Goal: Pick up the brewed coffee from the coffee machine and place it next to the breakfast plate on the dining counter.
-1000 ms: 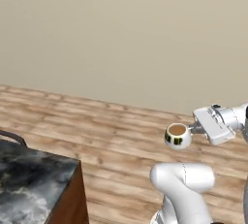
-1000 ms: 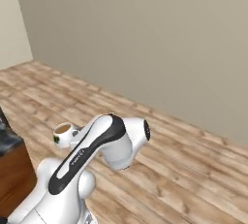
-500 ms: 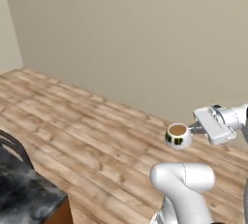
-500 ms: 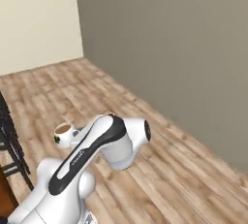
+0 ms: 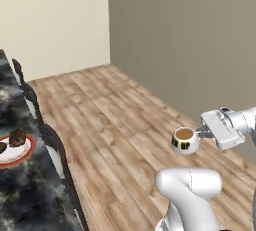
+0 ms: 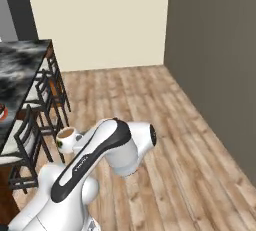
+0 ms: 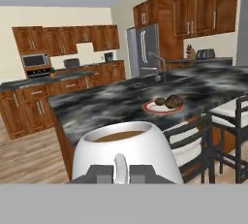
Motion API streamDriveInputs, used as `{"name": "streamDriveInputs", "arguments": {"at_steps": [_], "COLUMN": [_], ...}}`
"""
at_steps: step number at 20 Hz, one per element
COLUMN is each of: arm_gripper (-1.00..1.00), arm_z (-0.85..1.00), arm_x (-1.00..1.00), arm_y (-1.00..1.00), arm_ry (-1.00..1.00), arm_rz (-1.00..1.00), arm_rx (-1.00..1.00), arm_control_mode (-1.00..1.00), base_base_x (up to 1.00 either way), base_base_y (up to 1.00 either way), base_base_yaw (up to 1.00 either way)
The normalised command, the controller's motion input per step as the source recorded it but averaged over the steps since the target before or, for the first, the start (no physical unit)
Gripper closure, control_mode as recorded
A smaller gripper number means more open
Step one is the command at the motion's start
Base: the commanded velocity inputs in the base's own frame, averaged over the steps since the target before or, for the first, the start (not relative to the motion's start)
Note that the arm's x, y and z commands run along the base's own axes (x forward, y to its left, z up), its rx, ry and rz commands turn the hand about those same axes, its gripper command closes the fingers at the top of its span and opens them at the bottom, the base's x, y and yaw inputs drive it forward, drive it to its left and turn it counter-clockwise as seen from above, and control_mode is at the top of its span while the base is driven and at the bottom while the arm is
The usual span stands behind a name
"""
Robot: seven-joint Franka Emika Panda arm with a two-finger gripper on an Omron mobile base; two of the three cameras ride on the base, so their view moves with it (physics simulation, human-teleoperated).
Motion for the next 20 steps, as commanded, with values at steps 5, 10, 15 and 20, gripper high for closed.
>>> {"name": "streamDriveInputs", "arguments": {"at_steps": [5,10,15,20], "arm_gripper": [1.00,1.00,1.00,1.00], "arm_z": [0.00,0.00,0.00,0.00], "arm_x": [0.00,0.00,0.00,0.00], "arm_y": [0.00,0.00,0.00,0.00], "arm_ry": [0.00,0.00,0.00,0.00], "arm_rz": [0.00,0.00,0.00,0.00], "arm_rx": [0.00,0.00,0.00,0.00], "arm_control_mode": [1.00,1.00,1.00,1.00], "base_base_x": [1.00,1.00,1.00,1.00], "base_base_y": [-0.09,-0.09,-0.10,-0.09], "base_base_yaw": [0.73,0.74,0.75,0.75]}}
